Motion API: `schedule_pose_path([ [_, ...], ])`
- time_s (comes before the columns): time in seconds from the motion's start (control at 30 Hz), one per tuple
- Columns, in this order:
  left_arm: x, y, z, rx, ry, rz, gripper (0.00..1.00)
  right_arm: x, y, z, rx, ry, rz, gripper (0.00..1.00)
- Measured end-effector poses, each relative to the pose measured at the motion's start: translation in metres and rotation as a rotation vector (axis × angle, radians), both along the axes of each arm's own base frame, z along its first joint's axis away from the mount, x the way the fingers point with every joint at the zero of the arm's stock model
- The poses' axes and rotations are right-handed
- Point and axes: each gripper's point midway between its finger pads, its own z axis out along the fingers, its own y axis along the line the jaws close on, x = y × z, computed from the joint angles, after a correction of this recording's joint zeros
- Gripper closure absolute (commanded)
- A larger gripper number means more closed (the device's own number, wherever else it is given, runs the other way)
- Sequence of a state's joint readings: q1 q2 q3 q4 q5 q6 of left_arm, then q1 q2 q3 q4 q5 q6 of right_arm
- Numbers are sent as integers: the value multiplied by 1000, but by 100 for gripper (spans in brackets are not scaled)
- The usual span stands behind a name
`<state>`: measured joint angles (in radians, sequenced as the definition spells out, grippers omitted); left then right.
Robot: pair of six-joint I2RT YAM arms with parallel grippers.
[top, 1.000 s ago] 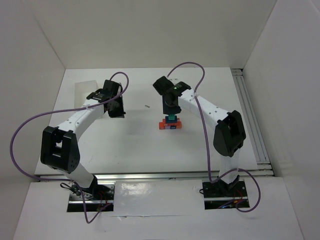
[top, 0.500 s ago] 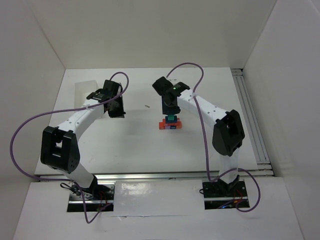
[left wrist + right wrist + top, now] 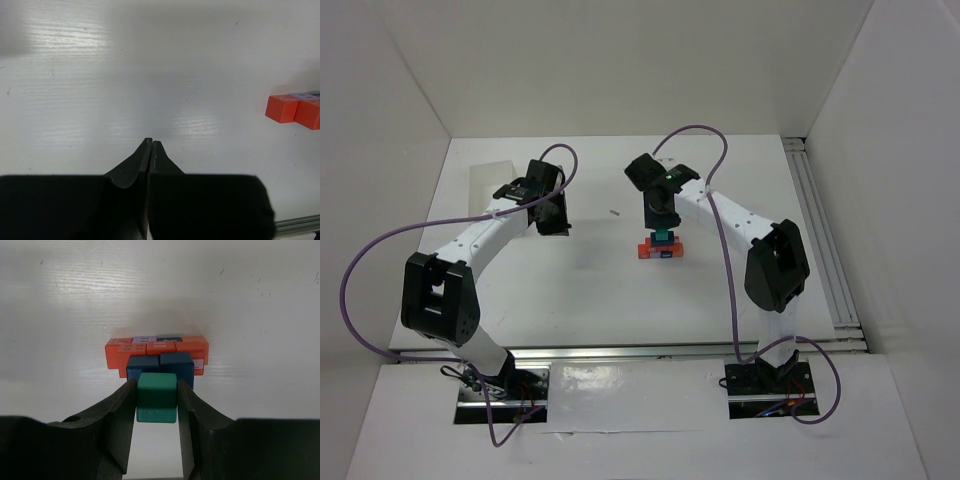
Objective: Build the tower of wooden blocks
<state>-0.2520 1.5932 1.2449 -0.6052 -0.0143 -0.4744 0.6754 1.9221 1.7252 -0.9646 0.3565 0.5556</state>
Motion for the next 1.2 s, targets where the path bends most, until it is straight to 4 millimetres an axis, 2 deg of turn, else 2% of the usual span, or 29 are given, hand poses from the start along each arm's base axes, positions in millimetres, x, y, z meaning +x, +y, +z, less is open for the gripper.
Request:
schedule_pose_path([
  [0.8, 0, 0, 0, 0, 0, 0, 96, 1, -5, -5, -10, 4, -11, 60],
  [1.2, 0, 0, 0, 0, 0, 0, 96, 2, -4, -5, -6, 1, -8, 53],
])
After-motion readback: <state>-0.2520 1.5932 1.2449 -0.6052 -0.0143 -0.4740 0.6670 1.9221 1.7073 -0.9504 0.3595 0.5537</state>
